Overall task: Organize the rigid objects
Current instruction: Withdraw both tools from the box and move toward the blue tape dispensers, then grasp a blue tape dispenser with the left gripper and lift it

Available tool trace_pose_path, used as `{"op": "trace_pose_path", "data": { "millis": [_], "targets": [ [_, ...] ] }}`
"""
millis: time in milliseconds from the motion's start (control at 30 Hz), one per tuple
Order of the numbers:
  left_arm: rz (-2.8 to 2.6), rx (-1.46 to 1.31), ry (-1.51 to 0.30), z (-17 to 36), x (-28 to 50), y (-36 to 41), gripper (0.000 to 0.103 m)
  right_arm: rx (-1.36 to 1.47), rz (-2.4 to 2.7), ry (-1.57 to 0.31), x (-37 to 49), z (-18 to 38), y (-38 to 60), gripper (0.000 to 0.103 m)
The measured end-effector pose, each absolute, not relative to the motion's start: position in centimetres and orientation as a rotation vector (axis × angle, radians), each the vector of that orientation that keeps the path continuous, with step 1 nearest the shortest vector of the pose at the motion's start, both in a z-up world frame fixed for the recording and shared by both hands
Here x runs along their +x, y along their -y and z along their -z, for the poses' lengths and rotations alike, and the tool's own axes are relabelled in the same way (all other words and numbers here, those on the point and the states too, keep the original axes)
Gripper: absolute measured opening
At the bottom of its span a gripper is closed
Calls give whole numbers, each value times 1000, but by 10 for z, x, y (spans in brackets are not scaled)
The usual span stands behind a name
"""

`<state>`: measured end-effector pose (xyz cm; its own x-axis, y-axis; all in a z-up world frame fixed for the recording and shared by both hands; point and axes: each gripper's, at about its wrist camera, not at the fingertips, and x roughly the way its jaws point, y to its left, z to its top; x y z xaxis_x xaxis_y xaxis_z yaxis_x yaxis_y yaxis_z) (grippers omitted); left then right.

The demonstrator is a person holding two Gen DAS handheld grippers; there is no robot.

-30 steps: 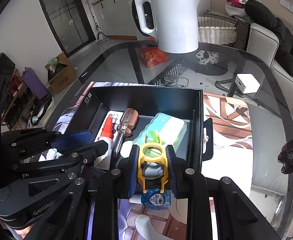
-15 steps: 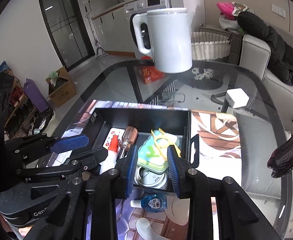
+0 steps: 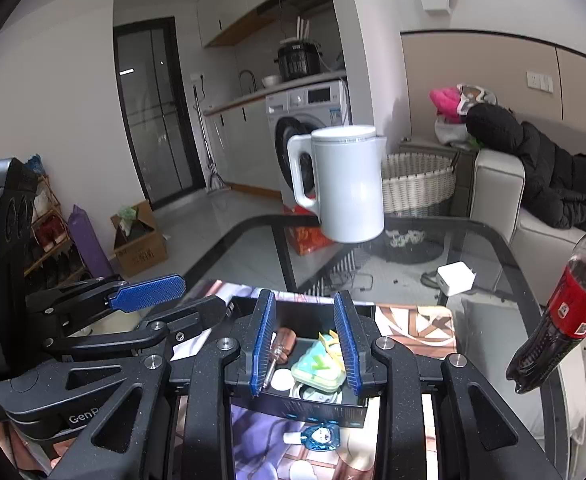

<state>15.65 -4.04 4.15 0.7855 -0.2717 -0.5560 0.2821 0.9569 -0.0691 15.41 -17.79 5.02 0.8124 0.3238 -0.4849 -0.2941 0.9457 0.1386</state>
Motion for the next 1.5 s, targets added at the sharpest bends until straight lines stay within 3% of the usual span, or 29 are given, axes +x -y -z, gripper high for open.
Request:
{"op": "trace_pose_path", "data": {
  "millis": [600, 933, 1300, 1500],
  "targets": [
    [409, 69, -450, -64, 93, 44, 49, 64, -351, -372, 73, -98, 203, 36],
    [533, 188, -601, -26, 79, 72, 49, 47, -310, -577, 86, -61, 221, 36],
    [587, 305, -864, 48, 66, 95, 49, -15, -320, -879, 102, 22, 220, 36],
    [631, 373, -940, 71, 56, 108, 49, -21, -338, -942, 103, 47, 219, 36]
  ]
}}
